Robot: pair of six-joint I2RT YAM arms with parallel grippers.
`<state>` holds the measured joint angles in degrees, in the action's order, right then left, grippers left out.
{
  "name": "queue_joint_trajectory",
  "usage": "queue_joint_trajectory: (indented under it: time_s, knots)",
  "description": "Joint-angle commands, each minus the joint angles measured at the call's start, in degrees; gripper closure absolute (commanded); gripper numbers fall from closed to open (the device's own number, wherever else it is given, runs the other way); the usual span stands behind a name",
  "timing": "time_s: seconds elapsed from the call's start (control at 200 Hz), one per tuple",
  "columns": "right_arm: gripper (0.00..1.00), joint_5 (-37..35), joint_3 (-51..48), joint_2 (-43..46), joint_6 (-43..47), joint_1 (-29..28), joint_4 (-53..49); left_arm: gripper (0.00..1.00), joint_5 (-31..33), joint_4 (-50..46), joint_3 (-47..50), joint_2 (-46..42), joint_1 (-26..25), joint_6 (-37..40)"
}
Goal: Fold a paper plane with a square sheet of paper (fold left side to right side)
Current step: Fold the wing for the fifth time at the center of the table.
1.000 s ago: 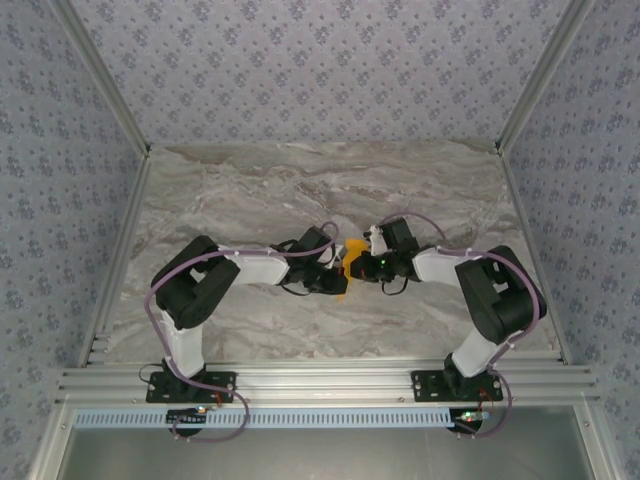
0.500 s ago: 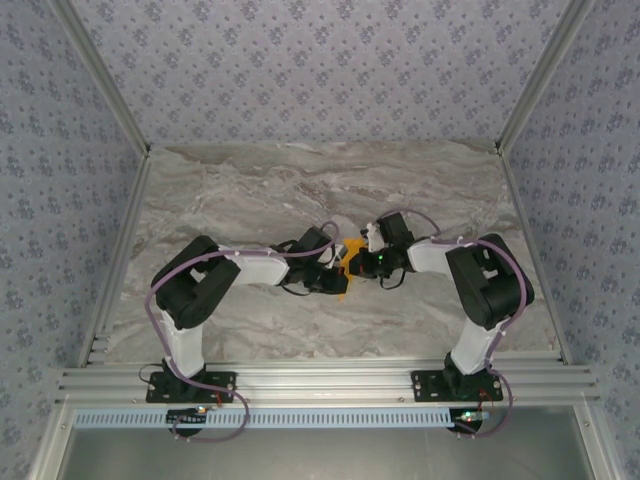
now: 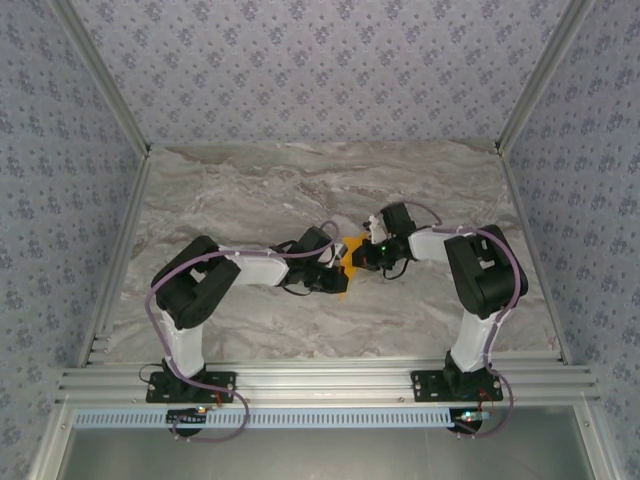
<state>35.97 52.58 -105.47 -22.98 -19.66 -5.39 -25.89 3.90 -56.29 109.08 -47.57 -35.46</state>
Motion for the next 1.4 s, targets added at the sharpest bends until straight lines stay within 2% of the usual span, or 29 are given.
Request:
queue_joint_trajectory:
  time_s: [0.0, 1.089, 1.394]
  knots:
    - [0.95, -5.8, 2.3, -2.2, 2.7, 2.6, -1.2, 0.98, 2.0, -7.3, 2.6, 2.7, -0.1, 0.0]
    - [0.94, -2.3, 15.2, -12.4, 5.0, 11.7, -8.8, 0.98, 1.8, -7.2, 3.2, 2.3, -0.1, -0.2]
    - [0.94, -2.6, 23.1, -15.3, 4.8, 14.0, -12.1, 0.98, 1.7, -7.2, 3.2, 2.3, -0.2, -0.1]
